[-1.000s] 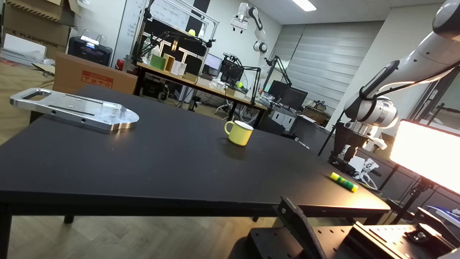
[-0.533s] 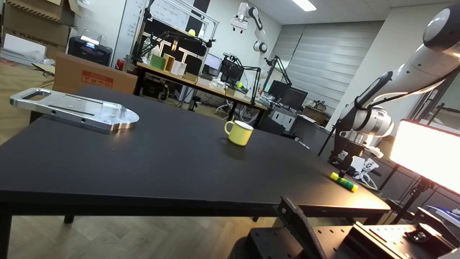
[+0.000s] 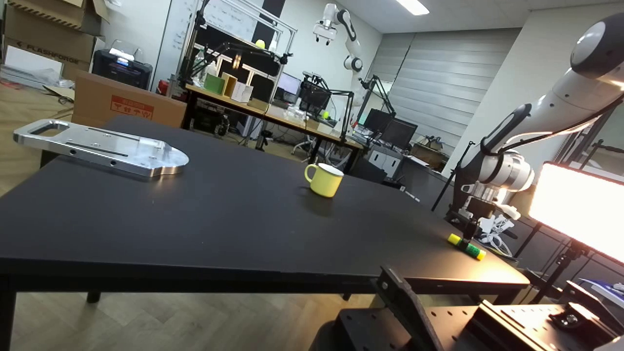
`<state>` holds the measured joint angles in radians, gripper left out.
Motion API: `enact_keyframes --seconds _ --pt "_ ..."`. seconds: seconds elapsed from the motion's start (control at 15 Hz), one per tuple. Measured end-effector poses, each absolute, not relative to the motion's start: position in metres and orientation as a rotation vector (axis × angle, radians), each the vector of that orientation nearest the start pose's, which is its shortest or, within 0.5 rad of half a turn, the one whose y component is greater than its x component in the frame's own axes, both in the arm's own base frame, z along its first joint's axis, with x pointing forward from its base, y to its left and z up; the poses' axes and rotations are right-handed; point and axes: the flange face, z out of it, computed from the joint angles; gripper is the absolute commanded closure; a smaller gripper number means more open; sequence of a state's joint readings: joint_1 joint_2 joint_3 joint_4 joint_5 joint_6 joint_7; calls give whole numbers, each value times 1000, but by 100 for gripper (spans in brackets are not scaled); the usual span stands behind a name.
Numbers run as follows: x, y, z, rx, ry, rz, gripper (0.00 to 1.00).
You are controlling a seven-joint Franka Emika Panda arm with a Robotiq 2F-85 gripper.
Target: Put the glue stick inside the yellow mug then take it out
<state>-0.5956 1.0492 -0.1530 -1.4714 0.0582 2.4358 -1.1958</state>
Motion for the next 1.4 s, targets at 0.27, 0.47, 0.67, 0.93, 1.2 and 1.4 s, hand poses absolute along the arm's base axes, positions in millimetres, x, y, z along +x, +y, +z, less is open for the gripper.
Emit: enact_keyframes --seconds 0.27,0.47,0.67,0.93,1.2,1.4 --pt "508 -453 45 -2996 -596 280 91" --pt "502 -453 51 -2940 -583 455 91" --pt "521 -448 95 -2979 -649 625 91" --pt "567 -411 160 -3038 -761 653 91" --pt "613 -350 197 -3056 -989 717 91" --pt "647 -286 209 -3060 -1247 840 91"
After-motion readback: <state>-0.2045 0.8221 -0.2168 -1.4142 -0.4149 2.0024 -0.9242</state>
